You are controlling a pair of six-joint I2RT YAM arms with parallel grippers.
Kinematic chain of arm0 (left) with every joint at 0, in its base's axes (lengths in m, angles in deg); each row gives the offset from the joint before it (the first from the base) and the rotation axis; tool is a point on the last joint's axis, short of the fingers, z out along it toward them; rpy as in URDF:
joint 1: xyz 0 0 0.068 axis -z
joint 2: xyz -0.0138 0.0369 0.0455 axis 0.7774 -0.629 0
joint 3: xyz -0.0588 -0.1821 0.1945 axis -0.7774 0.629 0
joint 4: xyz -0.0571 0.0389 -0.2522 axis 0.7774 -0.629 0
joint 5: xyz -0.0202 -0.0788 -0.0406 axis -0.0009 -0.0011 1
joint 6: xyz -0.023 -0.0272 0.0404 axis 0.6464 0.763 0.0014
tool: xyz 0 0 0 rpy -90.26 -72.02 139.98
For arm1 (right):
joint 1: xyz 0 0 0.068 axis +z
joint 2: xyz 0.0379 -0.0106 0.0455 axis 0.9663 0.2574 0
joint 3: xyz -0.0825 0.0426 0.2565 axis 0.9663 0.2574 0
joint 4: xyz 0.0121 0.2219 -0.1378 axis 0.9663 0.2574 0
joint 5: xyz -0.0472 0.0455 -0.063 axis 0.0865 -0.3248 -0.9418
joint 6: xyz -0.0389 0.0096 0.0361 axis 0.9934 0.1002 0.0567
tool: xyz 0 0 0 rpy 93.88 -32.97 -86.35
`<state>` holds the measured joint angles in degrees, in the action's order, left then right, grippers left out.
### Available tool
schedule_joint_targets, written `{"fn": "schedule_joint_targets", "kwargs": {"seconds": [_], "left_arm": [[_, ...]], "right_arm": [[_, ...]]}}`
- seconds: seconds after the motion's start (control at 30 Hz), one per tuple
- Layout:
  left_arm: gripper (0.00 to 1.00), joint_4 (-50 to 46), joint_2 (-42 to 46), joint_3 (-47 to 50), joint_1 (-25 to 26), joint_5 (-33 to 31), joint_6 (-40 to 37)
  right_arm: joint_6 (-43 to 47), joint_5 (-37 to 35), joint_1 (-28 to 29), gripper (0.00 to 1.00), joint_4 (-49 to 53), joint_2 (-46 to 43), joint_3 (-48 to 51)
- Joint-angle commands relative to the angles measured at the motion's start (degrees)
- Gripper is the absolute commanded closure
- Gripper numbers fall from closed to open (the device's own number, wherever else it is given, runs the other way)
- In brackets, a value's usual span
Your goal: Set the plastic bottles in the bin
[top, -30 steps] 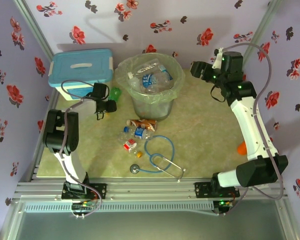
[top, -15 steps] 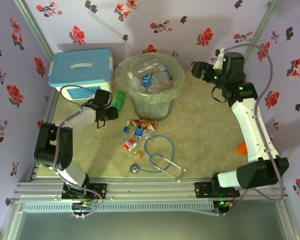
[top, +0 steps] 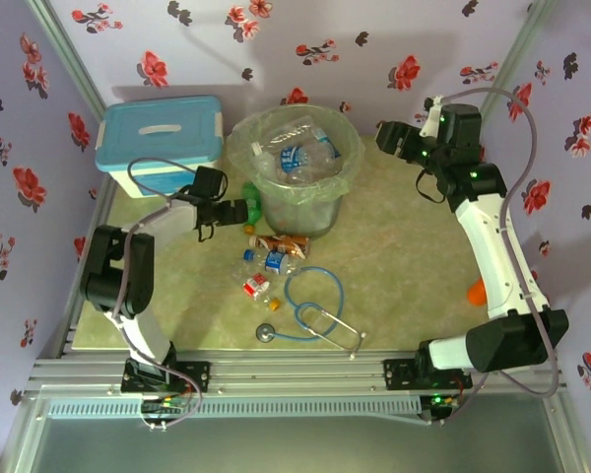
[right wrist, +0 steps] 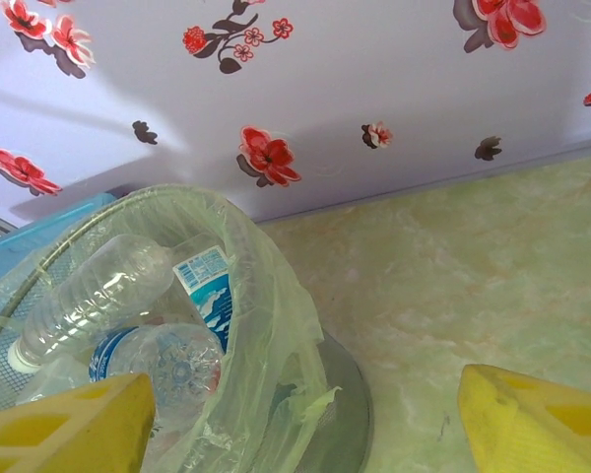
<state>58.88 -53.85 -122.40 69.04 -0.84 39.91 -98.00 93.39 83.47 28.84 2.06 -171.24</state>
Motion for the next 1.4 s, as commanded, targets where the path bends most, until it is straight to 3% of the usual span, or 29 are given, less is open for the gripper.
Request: {"fn": "schedule_joint_targets", "kwargs": {"seconds": [0.0, 0.23, 0.47, 0.67, 0.9, 1.1, 1.2, 1.37], "left_arm": [[0.0, 4.5, -1.7, -1.7, 0.5, 7.1, 0.9], [0.0, 9.7, -4.4, -1.1, 2.2, 9.7, 5.2], [0.02, 8.9, -8.3, -3.8, 3.6, 9.1, 8.2], [0.11, 7.6, -9.0, -3.5, 3.6, 4.8, 10.6], [0.31, 5.6, -6.6, -2.1, 3.6, 2.0, 9.6], [0.39, 4.8, -4.4, -1.3, 3.4, 1.1, 8.5], [0.47, 5.5, -2.4, -0.6, 3.3, 1.1, 6.9], [0.49, 8.3, 2.9, 4.0, 2.9, 1.9, 5.4]], "right_arm": [[0.6, -1.4, -0.6, 0.19, 0.6, -1.6, 0.3], [0.2, -0.9, -0.6, 0.18, 0.5, -0.5, 0.4], [0.6, -2.1, -0.6, 0.18, 1.1, -0.5, 0.2], [1.5, -3.0, -0.6, 0.18, 2.1, -0.6, -0.2], [1.4, -2.5, -0.6, 0.17, 2.0, -0.7, -0.3], [1.1, -0.9, -0.5, 0.17, 2.0, -1.2, -0.3], [0.6, 2.5, -0.5, 0.17, 0.7, -2.3, 0.2], [-1.8, 7.4, 0.3, 0.16, -2.0, -4.0, 1.0]]}}
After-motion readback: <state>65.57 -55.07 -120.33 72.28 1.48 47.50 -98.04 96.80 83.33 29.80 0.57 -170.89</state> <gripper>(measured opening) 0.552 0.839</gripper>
